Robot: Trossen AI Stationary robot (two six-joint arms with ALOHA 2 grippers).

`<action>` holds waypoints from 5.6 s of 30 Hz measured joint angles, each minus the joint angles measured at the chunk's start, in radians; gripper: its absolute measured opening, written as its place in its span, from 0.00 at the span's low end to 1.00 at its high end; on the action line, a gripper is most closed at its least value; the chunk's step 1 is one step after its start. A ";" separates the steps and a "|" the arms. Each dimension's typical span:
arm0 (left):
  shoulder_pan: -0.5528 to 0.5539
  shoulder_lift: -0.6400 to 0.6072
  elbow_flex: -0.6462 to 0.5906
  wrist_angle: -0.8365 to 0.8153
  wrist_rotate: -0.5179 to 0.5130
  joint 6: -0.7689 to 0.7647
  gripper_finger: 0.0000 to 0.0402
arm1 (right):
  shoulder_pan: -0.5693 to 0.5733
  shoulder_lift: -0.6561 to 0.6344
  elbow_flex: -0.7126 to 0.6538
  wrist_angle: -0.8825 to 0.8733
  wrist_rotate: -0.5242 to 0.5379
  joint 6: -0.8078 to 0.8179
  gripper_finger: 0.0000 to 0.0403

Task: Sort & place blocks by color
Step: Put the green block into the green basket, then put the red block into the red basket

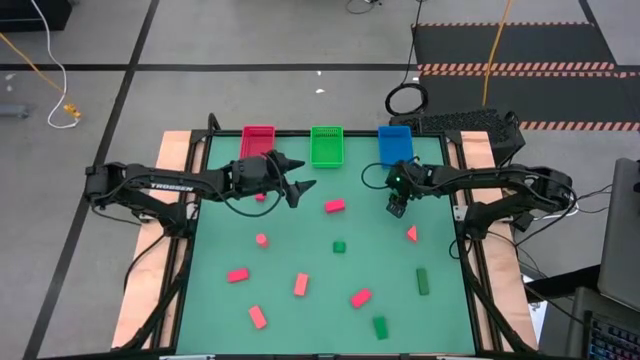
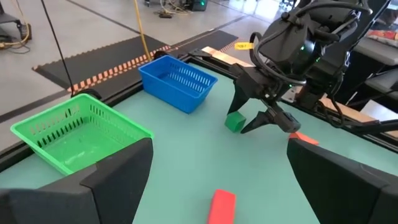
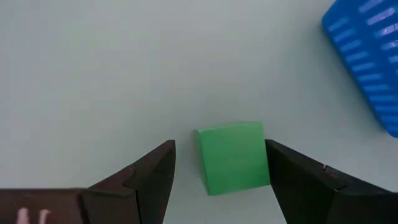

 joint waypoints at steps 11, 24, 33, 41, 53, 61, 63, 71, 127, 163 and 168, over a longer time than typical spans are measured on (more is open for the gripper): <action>-0.013 0.000 0.000 0.000 -0.001 -0.016 0.93 | 0.000 0.000 0.000 0.000 0.000 0.015 0.59; -0.014 0.000 0.000 0.000 -0.001 -0.022 0.93 | 0.000 0.000 0.000 0.007 -0.001 0.030 0.59; -0.014 0.000 0.000 -0.013 -0.001 -0.027 0.93 | 0.000 0.000 0.000 0.005 -0.002 0.013 0.57; -0.014 0.000 0.000 -0.022 -0.001 -0.042 0.93 | 0.000 -0.001 0.000 0.003 -0.002 -0.013 0.31; -0.014 0.000 -0.001 -0.025 -0.001 -0.028 0.93 | 0.066 -0.135 0.000 0.206 -0.175 -0.122 0.31; -0.001 0.000 -0.001 0.064 -0.002 -0.021 0.93 | 0.031 -0.175 0.038 0.677 -0.208 -0.172 0.31; -0.001 0.000 -0.001 0.077 -0.004 -0.022 0.93 | 0.008 -0.118 0.097 0.680 -0.209 -0.190 0.31; -0.002 0.000 -0.001 0.107 -0.003 -0.023 0.93 | -0.050 0.220 0.362 0.664 -0.263 -0.234 0.31; -0.088 0.000 -0.001 0.038 -0.034 -0.070 0.93 | 0.199 0.467 0.473 0.218 -0.260 -0.344 0.84; -0.099 0.000 -0.001 -0.025 -0.035 0.105 0.93 | 0.223 0.237 0.470 0.281 -0.128 -0.418 0.28; -0.139 0.000 -0.001 0.041 -0.035 0.224 0.93 | 0.229 0.136 0.472 0.336 -0.127 -0.389 0.28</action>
